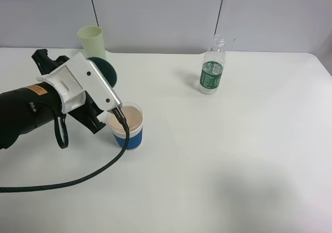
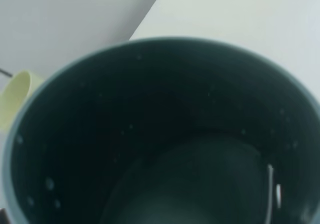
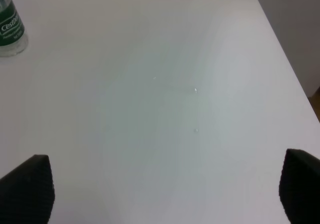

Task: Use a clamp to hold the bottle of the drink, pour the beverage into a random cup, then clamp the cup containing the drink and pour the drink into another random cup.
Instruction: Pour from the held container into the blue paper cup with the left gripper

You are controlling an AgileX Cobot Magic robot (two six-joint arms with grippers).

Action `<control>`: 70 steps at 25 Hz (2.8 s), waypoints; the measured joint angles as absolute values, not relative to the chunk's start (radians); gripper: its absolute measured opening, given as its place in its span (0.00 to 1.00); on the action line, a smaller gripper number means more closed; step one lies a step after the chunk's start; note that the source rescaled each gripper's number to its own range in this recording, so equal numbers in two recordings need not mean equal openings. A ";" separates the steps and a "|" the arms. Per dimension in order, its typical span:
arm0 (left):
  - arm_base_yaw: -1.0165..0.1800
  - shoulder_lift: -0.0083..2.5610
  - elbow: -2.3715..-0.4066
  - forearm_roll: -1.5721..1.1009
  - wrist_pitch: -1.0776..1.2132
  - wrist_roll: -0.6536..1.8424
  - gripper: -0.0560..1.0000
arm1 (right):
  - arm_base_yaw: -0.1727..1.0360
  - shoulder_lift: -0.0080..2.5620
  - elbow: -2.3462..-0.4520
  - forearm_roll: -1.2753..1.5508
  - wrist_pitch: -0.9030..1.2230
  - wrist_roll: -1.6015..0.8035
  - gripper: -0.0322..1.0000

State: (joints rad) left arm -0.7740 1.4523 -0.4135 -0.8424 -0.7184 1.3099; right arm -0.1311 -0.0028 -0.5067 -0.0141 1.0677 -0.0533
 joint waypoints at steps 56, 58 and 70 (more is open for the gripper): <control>-0.790 1.452 -0.413 -0.814 -0.746 1.808 0.07 | -0.131 -0.003 -0.507 -0.014 1.068 -0.053 0.82; -0.790 1.452 -0.413 -0.827 -0.759 1.822 0.07 | -0.131 -0.003 -0.507 -0.014 1.068 -0.053 0.82; -0.790 1.452 -0.413 -0.849 -0.786 1.871 0.07 | -0.131 -0.003 -0.507 -0.014 1.068 -0.053 0.82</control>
